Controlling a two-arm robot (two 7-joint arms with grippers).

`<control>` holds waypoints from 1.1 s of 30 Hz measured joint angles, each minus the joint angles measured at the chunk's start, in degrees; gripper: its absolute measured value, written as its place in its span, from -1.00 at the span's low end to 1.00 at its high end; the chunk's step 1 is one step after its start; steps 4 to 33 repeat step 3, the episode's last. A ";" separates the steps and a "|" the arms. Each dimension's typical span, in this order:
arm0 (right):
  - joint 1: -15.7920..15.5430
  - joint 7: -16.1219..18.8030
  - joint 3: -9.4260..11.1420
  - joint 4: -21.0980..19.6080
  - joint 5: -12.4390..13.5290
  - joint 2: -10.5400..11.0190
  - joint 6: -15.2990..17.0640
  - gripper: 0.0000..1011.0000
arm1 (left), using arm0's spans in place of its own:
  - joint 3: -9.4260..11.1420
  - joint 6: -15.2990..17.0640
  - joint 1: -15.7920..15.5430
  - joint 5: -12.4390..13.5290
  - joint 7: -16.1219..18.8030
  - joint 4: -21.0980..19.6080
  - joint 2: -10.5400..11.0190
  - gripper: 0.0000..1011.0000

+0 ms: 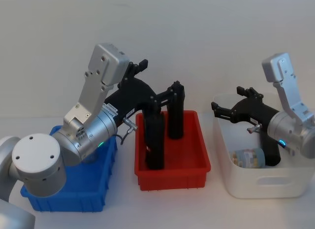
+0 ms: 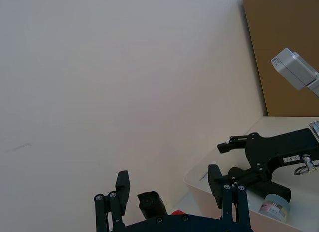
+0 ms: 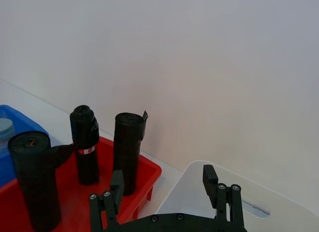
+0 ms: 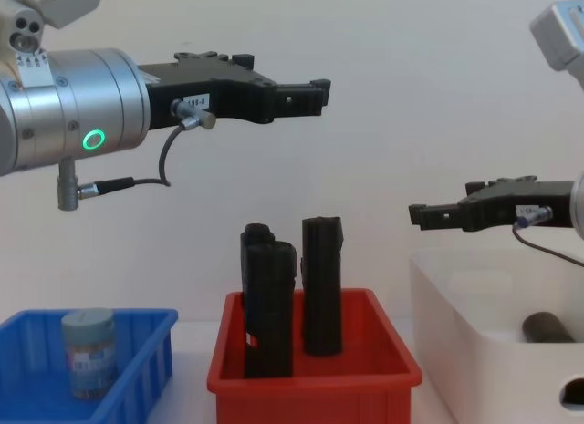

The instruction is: Pick the cotton swabs from the blue box and place them into the white box.

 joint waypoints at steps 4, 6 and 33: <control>0.03 0.03 0.00 0.04 0.03 -0.01 -0.04 0.98 | 0.00 0.00 0.00 0.00 0.00 0.00 0.00 0.98; 0.03 0.03 0.00 0.04 0.03 -0.01 -0.04 0.98 | 0.00 0.00 0.00 0.00 0.00 0.00 0.00 0.98; 0.03 0.03 0.00 0.04 0.03 -0.01 -0.04 0.98 | 0.00 0.00 0.00 0.00 0.00 0.00 0.00 0.98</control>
